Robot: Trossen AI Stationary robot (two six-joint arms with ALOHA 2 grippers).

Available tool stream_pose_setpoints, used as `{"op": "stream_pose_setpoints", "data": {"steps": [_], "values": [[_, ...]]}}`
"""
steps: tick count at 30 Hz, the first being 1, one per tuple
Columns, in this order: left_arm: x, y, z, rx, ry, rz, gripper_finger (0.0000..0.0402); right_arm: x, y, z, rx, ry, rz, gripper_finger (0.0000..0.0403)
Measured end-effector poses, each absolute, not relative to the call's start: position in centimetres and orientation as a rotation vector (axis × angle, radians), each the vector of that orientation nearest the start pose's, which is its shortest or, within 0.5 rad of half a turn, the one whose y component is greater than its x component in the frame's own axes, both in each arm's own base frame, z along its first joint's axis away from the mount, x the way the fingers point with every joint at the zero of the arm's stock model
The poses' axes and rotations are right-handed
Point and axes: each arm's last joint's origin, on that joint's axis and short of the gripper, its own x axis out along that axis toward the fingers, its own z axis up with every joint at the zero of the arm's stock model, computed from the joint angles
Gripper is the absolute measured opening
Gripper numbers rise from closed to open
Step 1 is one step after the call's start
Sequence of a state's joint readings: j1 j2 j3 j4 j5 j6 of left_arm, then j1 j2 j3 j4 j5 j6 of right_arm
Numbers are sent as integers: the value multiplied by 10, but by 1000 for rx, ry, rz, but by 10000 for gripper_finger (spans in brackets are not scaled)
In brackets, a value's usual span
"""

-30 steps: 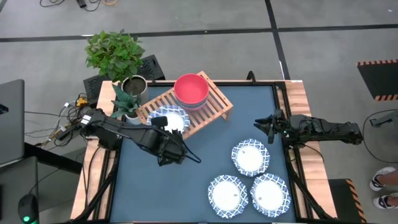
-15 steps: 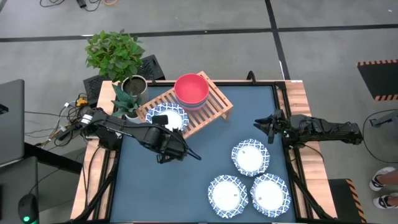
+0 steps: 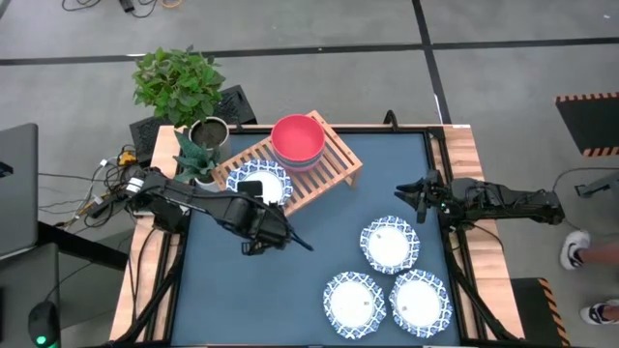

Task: Place and stack bowls onto a shelf
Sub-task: Put the white patterned bowl on the shelf, then adjust the white patterned bowls

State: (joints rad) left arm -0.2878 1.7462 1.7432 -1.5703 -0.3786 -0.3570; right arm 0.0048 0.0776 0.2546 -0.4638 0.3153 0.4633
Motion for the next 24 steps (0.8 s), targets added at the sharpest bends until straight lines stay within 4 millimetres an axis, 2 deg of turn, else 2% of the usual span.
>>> {"op": "stream_pose_setpoints", "data": {"steps": [7,17,20,24], "values": [[302,-79,333,211,1418,321,188,79,-9,199,411,208,-368,144],[304,-80,377,134,1246,293,188,79,-9,199,411,207,-368,144],[313,-85,391,98,1115,233,188,79,-9,199,411,207,-368,144],[330,-100,407,96,874,83,188,79,-9,199,411,207,-368,144]]}}
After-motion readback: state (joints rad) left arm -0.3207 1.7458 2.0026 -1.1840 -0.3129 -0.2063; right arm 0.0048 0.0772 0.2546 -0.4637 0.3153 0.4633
